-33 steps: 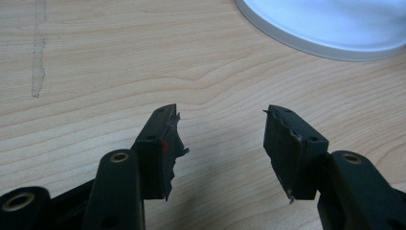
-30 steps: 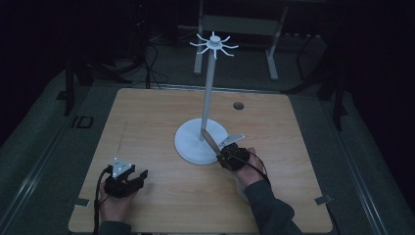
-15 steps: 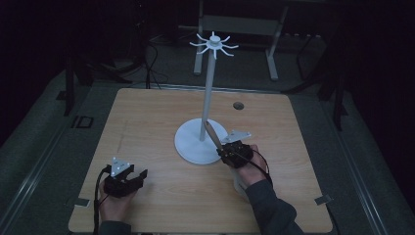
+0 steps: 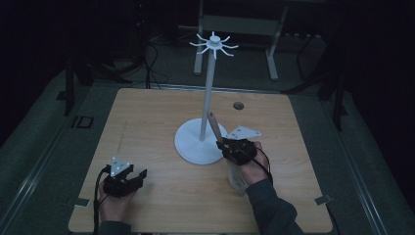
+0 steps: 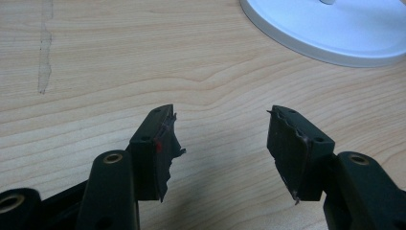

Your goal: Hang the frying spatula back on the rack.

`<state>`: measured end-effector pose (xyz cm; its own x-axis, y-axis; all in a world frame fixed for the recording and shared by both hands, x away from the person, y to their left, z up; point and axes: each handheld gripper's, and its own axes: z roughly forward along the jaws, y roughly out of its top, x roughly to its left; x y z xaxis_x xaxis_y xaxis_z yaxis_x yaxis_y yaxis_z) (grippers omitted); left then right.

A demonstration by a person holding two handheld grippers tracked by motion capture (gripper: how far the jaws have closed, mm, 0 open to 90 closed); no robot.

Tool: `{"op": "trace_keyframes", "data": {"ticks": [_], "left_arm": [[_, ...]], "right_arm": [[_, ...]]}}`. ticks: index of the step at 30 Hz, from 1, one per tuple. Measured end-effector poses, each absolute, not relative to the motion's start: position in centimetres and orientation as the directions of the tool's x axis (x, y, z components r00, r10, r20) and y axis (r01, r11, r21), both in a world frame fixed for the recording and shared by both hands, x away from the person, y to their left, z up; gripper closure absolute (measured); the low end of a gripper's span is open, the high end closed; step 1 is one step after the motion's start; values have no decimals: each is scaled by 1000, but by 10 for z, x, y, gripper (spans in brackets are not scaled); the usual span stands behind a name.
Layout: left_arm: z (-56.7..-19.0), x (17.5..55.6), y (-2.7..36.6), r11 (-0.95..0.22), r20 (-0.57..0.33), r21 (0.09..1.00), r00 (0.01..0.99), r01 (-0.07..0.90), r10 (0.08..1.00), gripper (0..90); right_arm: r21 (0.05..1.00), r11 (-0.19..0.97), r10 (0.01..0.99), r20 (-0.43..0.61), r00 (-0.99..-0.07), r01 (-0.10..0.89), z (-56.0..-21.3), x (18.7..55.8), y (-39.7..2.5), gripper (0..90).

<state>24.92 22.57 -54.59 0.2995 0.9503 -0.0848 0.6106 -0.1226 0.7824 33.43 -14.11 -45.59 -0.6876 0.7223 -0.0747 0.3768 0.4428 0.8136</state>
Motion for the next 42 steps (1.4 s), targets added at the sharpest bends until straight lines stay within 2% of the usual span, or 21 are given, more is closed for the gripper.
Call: {"op": "trace_keyframes", "data": {"ticks": [15,42], "left_arm": [[-546,249,226,-116,-84,784,289,610,954,426],[-546,249,228,-110,-87,784,284,610,955,424]], "right_arm": [[880,349,733,-41,-679,324,-439,333,-149,749],[918,283,739,-23,-673,279,-421,337,-152,749]]}}
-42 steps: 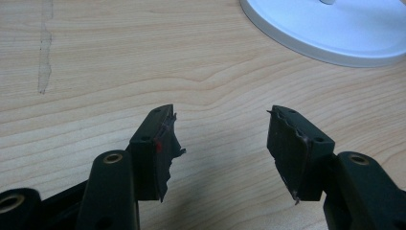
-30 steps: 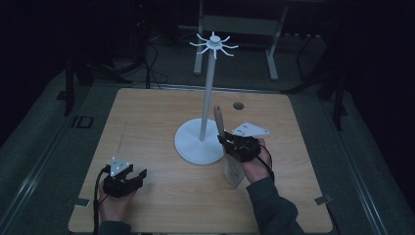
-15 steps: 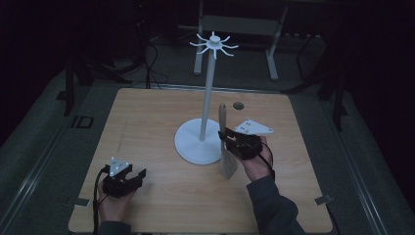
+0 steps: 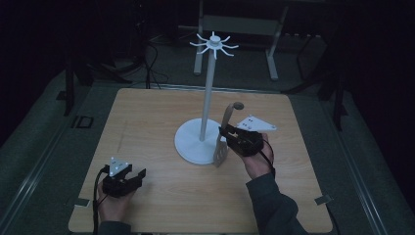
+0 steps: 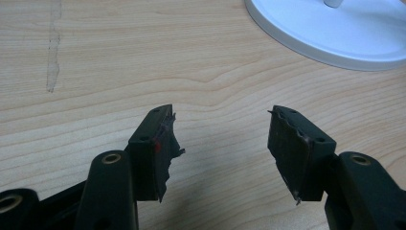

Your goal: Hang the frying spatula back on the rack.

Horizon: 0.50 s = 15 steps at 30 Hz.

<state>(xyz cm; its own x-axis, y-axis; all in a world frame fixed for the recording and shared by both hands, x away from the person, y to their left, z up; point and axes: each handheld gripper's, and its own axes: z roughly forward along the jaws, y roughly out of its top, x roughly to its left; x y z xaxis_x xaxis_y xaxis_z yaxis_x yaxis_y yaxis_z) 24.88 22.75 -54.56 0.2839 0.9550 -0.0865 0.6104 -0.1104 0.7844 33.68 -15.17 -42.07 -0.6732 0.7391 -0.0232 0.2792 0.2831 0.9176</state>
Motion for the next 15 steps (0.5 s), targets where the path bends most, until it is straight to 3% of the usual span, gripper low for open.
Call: {"op": "trace_keyframes", "data": {"ticks": [15], "left_arm": [[-546,249,227,-109,-87,784,282,611,956,421]], "right_arm": [[928,251,749,-7,-662,274,-409,342,-156,749]]}}
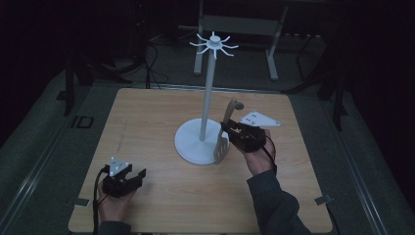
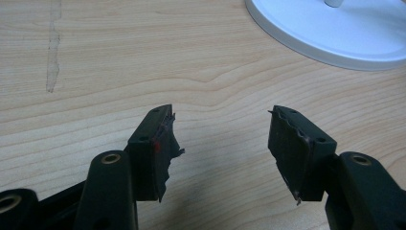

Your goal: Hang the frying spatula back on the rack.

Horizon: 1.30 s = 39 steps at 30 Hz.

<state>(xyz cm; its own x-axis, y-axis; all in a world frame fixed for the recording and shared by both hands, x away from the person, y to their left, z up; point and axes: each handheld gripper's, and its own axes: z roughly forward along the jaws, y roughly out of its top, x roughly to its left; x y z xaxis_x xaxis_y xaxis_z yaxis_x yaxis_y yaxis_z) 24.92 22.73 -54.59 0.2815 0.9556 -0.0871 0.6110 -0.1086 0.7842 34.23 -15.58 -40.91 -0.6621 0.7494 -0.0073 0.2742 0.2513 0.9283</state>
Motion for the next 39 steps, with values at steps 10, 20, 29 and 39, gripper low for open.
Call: {"op": "trace_keyframes", "data": {"ticks": [10,20,29,39], "left_arm": [[-546,249,228,-107,-87,784,280,611,956,420],[-546,249,228,-105,-89,785,279,611,956,418],[-546,249,229,-101,-91,787,277,608,956,419],[-545,249,229,-100,-91,787,275,608,957,419]], "right_arm": [[938,217,754,15,-657,270,-397,348,-158,749],[945,179,758,46,-651,274,-389,355,-158,749],[949,159,757,60,-650,273,-382,360,-154,749],[950,159,759,56,-649,267,-374,363,-152,749]]}}
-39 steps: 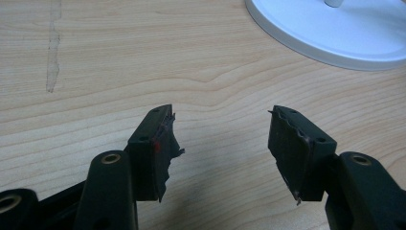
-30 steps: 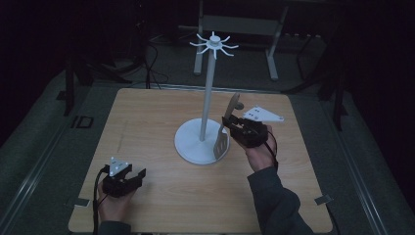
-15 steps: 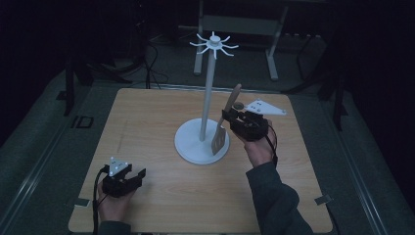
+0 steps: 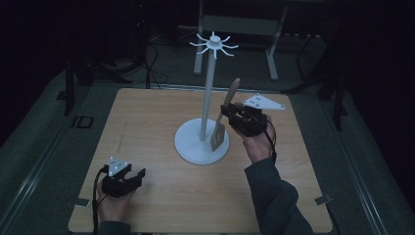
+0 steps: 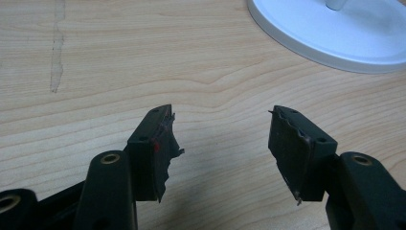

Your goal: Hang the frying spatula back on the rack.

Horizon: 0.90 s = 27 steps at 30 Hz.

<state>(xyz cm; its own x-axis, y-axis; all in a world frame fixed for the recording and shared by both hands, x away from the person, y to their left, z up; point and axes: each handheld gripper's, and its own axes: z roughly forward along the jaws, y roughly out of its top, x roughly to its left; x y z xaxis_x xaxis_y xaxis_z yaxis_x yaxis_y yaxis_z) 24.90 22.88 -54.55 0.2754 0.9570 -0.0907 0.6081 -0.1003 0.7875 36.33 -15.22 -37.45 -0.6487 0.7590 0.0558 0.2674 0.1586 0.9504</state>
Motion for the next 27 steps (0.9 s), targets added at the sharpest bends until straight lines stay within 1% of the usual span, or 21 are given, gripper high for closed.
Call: {"op": "trace_keyframes", "data": {"ticks": [27], "left_arm": [[-546,250,230,-92,-95,782,264,617,960,420]], "right_arm": [[956,153,763,46,-645,250,-350,371,-149,749]]}}
